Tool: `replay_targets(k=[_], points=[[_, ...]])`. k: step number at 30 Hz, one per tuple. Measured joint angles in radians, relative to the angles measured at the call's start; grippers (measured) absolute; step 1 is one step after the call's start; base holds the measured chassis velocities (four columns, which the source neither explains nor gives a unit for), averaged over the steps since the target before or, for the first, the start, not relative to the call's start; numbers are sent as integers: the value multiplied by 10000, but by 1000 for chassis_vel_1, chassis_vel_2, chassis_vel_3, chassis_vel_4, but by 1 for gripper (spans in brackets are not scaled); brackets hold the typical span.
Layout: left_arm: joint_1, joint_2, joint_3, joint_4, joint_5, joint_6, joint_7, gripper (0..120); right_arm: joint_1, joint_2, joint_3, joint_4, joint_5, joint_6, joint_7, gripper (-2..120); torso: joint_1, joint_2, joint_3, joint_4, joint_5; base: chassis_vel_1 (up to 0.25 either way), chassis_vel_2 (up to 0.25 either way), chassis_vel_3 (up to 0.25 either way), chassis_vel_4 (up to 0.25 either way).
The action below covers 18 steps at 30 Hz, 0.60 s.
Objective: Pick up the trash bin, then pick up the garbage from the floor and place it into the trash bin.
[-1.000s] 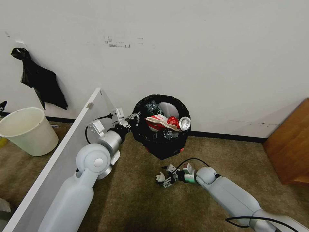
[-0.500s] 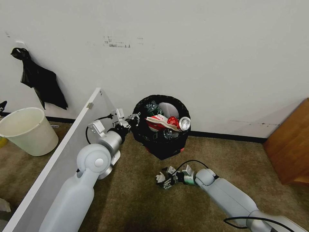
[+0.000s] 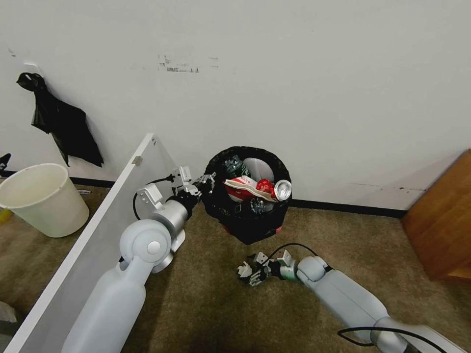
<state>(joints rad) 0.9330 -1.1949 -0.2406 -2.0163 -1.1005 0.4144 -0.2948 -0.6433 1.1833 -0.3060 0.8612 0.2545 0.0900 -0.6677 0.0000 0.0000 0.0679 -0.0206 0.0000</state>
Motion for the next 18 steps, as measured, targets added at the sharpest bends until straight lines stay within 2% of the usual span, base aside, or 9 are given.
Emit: replay_targets(k=[18], points=[[13,-2,17,54,21,-14,43,4,-25,368,14,-445,-230,55,47,100,0,0,0,0,0,0,0,0,0]])
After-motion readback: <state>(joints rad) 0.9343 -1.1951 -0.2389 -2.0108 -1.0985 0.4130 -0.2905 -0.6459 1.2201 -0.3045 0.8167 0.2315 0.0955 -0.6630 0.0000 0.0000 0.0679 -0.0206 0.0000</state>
